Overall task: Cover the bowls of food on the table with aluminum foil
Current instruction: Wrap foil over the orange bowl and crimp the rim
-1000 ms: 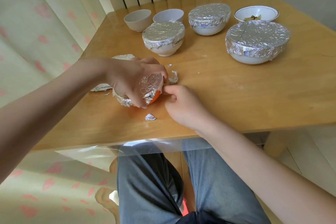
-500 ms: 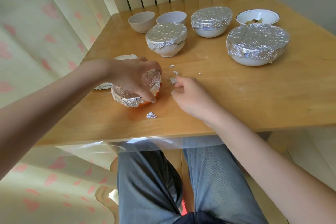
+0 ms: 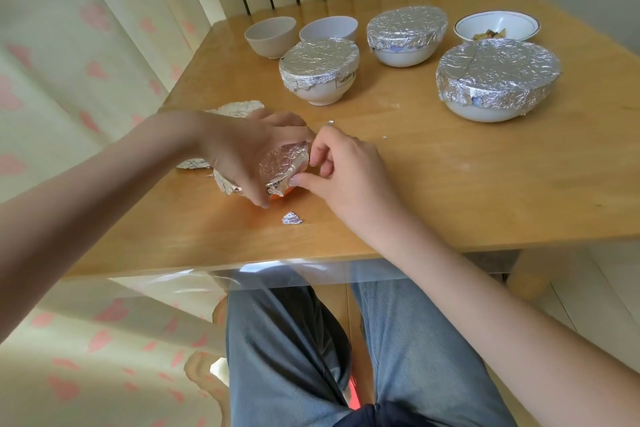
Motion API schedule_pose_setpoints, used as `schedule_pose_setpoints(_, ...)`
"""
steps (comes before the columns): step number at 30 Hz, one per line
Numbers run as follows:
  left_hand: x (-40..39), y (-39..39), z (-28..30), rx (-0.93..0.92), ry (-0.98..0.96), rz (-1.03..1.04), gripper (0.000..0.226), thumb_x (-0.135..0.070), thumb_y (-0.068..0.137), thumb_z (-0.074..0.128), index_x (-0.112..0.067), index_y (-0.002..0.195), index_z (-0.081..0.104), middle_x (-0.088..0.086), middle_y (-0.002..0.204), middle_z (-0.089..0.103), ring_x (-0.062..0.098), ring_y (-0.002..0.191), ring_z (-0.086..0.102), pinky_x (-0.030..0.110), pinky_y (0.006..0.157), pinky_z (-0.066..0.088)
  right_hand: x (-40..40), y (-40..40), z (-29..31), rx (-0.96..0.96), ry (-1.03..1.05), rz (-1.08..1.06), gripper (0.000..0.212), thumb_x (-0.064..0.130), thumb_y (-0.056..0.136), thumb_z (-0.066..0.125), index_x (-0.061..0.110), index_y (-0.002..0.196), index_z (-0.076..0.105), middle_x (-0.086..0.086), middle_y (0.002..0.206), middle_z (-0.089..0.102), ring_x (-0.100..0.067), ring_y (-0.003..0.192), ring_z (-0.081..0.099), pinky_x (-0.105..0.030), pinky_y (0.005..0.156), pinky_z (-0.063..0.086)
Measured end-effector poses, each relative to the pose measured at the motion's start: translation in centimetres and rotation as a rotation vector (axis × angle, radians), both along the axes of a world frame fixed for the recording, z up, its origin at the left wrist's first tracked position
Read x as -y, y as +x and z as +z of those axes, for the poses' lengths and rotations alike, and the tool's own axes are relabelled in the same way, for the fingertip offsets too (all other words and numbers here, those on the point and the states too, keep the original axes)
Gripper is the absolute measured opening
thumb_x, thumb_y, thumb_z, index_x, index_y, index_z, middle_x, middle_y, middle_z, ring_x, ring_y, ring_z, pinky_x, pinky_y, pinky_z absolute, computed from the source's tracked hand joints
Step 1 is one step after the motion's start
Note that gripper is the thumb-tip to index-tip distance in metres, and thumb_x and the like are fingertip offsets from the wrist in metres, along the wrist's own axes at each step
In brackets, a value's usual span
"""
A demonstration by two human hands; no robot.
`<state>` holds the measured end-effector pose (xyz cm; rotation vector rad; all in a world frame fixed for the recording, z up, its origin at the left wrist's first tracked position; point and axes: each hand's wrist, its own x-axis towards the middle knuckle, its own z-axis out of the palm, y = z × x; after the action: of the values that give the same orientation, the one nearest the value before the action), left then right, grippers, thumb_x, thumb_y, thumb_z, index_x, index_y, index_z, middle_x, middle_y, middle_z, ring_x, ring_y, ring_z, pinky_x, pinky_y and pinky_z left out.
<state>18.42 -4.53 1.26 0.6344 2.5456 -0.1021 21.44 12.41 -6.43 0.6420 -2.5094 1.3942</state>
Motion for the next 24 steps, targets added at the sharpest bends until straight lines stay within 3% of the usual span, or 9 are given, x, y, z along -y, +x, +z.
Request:
schedule_pose_setpoints(3,0.1,0.1,-0.4,-0.04,0.058,0.004,0.08,-0.043,0.051,0.079,-0.073,0.1,0.024,-0.026,0.126,0.019,0.0,0.118,0.016,0.032,0.104,0.029,0.1,-0.5,0.4,-0.003,0.086,-0.009,0.036,0.034,0.068,0.082,0.018,0.074,0.051,0.011,0.06,0.046,-0.02,0.067,0.053,-0.039,0.063,0.046)
schedule_pose_setpoints(7,-0.2,0.3,-0.1,-0.02,0.025,0.01,0.082,-0.029,0.062,0.087,-0.067,0.1,0.024,-0.024,0.128,0.016,0.0,0.118,0.015,0.028,0.098,0.026,-0.4,-0.7,0.6,-0.034,0.177,0.022,0.033,0.041,0.072,0.078,0.022,0.075,0.051,0.011,0.063,0.048,-0.019,0.07,0.054,-0.039,0.064,0.048)
schedule_pose_setpoints(11,-0.3,0.1,0.5,0.039,-0.038,0.037,0.115,-0.046,0.052,0.092,-0.084,0.107,-0.001,-0.031,0.142,0.006,0.007,0.137,0.009,0.037,0.111,0.024,-1.2,-0.1,0.5,-0.078,0.216,0.02,0.034,0.043,0.073,0.076,0.024,0.084,0.05,0.013,0.07,0.045,-0.016,0.073,0.053,-0.034,0.062,0.047)
schedule_pose_setpoints(13,-0.1,0.2,0.6,0.057,-0.073,0.066,0.136,-0.056,0.043,0.089,-0.077,0.126,-0.017,-0.031,0.152,-0.014,0.01,0.146,-0.008,0.045,0.117,0.013,-1.6,0.0,0.3,-0.086,0.217,0.003,0.031,0.041,0.075,0.076,0.023,0.085,0.052,0.013,0.071,0.047,-0.016,0.073,0.053,-0.035,0.064,0.048)
schedule_pose_setpoints(15,0.1,0.4,0.7,0.043,-0.07,0.066,0.145,-0.06,0.04,0.087,-0.069,0.132,-0.025,-0.028,0.152,-0.029,0.01,0.145,-0.025,0.051,0.117,0.001,-2.0,0.0,0.3,-0.094,0.202,-0.027,0.028,0.037,0.077,0.076,0.022,0.084,0.053,0.01,0.072,0.05,-0.016,0.073,0.053,-0.038,0.065,0.048)
schedule_pose_setpoints(18,0.4,0.6,1.2,0.005,-0.024,0.03,0.13,-0.064,0.041,0.084,-0.077,0.129,-0.011,-0.029,0.154,-0.025,0.006,0.144,-0.026,0.046,0.116,-0.003,-2.0,0.1,0.6,-0.127,0.167,-0.019,0.028,0.033,0.078,0.076,0.02,0.09,0.054,0.009,0.075,0.05,-0.016,0.07,0.051,-0.038,0.065,0.049)
schedule_pose_setpoints(22,0.4,0.5,0.8,-0.013,0.061,-0.006,0.102,-0.048,0.053,0.09,-0.061,0.13,0.025,-0.022,0.151,0.015,0.006,0.141,0.012,0.033,0.117,0.016,-1.1,0.1,1.2,-0.166,0.277,0.052,0.035,0.038,0.079,0.073,0.02,0.1,0.052,0.012,0.085,0.045,-0.012,0.073,0.047,-0.031,0.063,0.045)
schedule_pose_setpoints(24,0.3,0.4,0.5,0.0,0.098,-0.002,0.095,-0.043,0.055,0.092,-0.059,0.126,0.03,-0.022,0.144,0.021,0.006,0.135,0.02,0.03,0.112,0.022,-0.8,-0.2,1.5,-0.193,0.311,0.053,0.037,0.04,0.079,0.072,0.02,0.1,0.051,0.01,0.087,0.048,-0.014,0.076,0.05,-0.031,0.063,0.043)
